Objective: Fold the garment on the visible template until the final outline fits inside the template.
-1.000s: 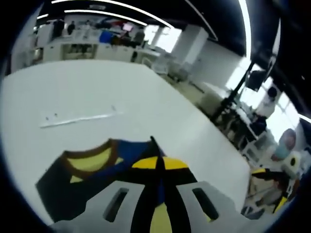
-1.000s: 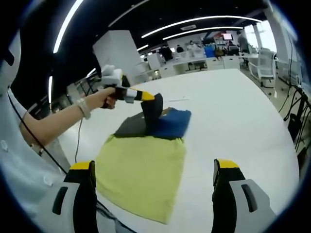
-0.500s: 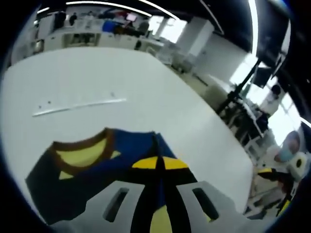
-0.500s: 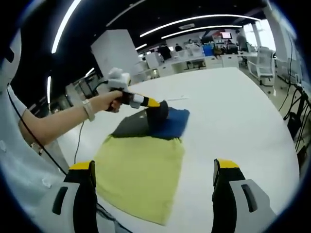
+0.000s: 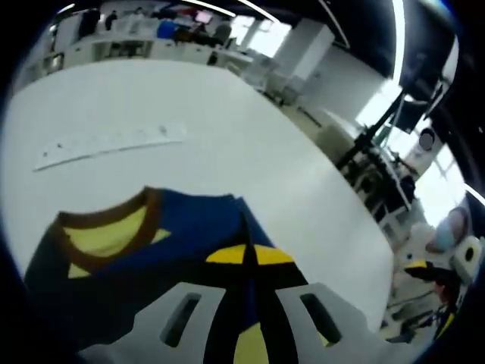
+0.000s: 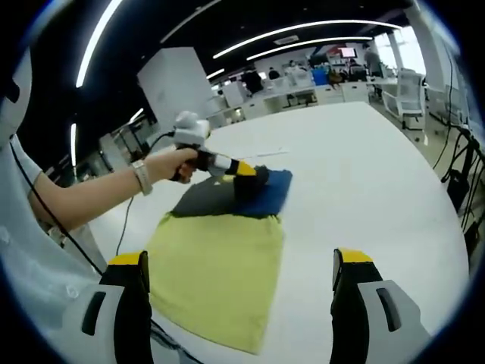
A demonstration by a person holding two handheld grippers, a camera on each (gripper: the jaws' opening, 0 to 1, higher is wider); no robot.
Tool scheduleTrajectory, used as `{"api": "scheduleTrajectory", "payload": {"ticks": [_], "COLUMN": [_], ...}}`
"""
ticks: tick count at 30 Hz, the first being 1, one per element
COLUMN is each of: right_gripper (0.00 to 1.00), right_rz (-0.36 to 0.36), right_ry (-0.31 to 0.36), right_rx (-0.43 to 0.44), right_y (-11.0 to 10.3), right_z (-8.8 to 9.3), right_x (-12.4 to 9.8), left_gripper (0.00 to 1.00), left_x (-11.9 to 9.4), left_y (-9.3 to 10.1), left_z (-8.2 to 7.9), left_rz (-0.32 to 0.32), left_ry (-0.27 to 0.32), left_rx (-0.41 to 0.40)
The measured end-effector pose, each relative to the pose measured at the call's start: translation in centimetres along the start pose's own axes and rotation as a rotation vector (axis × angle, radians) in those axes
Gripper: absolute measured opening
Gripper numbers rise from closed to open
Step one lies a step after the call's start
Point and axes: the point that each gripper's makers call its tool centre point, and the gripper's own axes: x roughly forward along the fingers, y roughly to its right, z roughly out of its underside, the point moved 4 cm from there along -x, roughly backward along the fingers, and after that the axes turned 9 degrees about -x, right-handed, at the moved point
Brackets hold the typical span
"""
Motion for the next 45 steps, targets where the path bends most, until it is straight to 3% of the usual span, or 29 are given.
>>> {"api": "scheduleTrajectory", "payload": {"ticks": [17,26,41,45], "right_gripper": [1.00,1.00,1.00,1.00], "right_rz": [0.018,0.019,0.017,0.017], "right_ry": [-0.005,-0.005,0.001,0.004], "right_rx": [0.018,0.016,-0.002,-0.004], "right_y": [-1.0,-1.4,-1.5,-1.5], "right_z": [0.6,0.7,0.4,0.4], "right_x": [0.0,-0.2,-0.5,-0.6], "left_gripper": [0.00,0.07,0.13,0.18], "left_x": [1.8,1.8,1.5,1.2], "left_y": [0.5,1.4,3.7,3.7], "left_z": [1.6,2.4,1.5,1.3], "left_rz": [0.025,0.048,0.106,0.088], "left_ry": [-0.055,-0.066,-0.022,-0.005], "left_rx": [0.007,0.018,0.010,0.037]}}
